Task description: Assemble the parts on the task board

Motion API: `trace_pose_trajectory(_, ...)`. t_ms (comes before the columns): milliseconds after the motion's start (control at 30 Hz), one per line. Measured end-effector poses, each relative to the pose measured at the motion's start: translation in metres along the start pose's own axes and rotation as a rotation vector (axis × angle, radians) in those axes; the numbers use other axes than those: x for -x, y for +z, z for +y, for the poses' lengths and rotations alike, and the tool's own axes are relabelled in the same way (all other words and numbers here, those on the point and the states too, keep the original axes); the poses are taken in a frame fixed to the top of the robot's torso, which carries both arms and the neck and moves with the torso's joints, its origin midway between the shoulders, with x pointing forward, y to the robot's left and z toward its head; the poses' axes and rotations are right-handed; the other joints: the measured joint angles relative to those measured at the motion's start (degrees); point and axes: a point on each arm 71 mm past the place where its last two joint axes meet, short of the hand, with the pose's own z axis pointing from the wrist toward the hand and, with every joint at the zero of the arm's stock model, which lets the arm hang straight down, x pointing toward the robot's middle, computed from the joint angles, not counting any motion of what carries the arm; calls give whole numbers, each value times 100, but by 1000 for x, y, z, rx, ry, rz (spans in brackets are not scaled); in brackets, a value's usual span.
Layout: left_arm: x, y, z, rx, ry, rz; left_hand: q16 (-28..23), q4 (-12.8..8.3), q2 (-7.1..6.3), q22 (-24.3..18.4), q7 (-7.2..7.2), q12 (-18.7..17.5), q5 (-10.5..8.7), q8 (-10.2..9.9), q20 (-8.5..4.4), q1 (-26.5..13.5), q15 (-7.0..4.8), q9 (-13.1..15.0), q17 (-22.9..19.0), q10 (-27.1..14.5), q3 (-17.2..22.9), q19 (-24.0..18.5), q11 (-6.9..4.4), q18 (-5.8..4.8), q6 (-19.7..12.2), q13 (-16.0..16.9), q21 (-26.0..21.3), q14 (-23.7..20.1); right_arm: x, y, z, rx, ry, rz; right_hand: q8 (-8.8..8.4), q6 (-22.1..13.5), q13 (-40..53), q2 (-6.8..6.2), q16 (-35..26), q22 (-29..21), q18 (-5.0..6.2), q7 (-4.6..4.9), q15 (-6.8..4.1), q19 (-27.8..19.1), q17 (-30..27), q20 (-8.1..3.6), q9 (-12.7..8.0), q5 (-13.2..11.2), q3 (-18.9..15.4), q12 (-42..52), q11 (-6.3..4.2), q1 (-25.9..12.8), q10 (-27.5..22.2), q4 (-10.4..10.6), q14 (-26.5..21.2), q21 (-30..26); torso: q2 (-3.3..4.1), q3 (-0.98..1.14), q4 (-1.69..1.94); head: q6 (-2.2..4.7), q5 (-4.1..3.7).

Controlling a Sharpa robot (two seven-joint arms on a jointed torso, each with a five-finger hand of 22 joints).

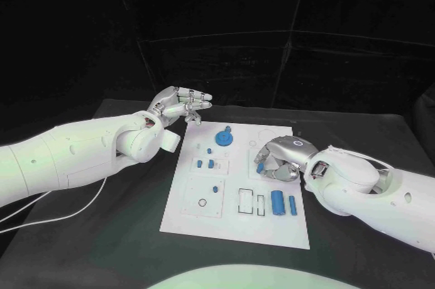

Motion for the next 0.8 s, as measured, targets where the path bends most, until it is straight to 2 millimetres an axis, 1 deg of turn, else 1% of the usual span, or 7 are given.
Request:
trace_pose_trajectory(67,0,0,0,0,0,0,0,0,0,0,0,0,0,0,0,0,0,0,0,0,0,0,0,0,0,0,0,0,-1,1,0,-4,-5,8,0,72,-13,43,36,69,0,10,-13,63,37,-21,0,-36,149,36,-16,43,153,-4,13,50,1,0,0,-2,1)
trace_pose_trajectory(133,0,0,0,1,0,1,0,0,0,0,0,0,0,0,0,0,0,0,0,0,0,0,0,0,0,0,0,0,-1,2,0,-6,-9,14,0,135,-25,43,104,141,-1,8,-44,95,96,-6,2,-70,271,38,-30,43,295,-7,44,95,1,0,0,-5,1)
trace_pose_trajectory(167,0,0,0,1,0,1,0,0,0,0,0,0,0,0,0,0,0,0,0,0,0,0,0,0,0,0,0,0,-2,2,0,-5,-11,17,5,169,-26,43,157,200,-1,-11,-62,135,154,-32,8,-70,356,38,-45,43,389,-5,62,136,1,0,0,-9,1)
trace_pose_trajectory(333,0,0,0,2,0,1,0,0,0,0,0,0,0,0,0,0,0,0,1,0,0,0,0,0,0,0,0,0,-2,4,2,1,-17,23,38,325,-25,47,339,426,0,-3,-81,244,349,-62,18,-101,592,17,-88,37,680,-2,81,273,1,3,0,-19,1)
trace_pose_trajectory(500,0,0,0,2,-1,2,0,0,0,-7,0,0,0,0,0,0,0,0,-9,0,0,0,0,0,0,0,0,0,-3,6,3,3,-20,25,65,427,-28,87,434,537,0,-7,-94,275,446,-73,25,-111,714,-54,-130,-4,849,20,94,332,-1,3,-1,-23,3)
trace_pose_trajectory(667,0,0,0,3,-1,2,0,0,0,-7,0,20,0,0,0,0,0,0,-9,0,0,0,0,0,0,0,0,0,-3,6,3,1,-24,22,66,502,-28,74,484,591,0,-31,-102,295,506,-93,31,-169,761,-122,-124,-56,937,40,102,358,-2,2,-3,-32,-5)
trace_pose_trajectory(800,0,0,0,3,-1,2,0,0,0,-7,0,20,0,0,0,0,0,0,-8,0,0,0,0,0,0,0,0,0,-2,6,3,-2,-26,13,54,571,-27,67,543,634,-1,-47,-123,318,553,-92,28,-219,813,-164,-148,-120,1003,63,81,399,-3,2,-3,-37,-9)
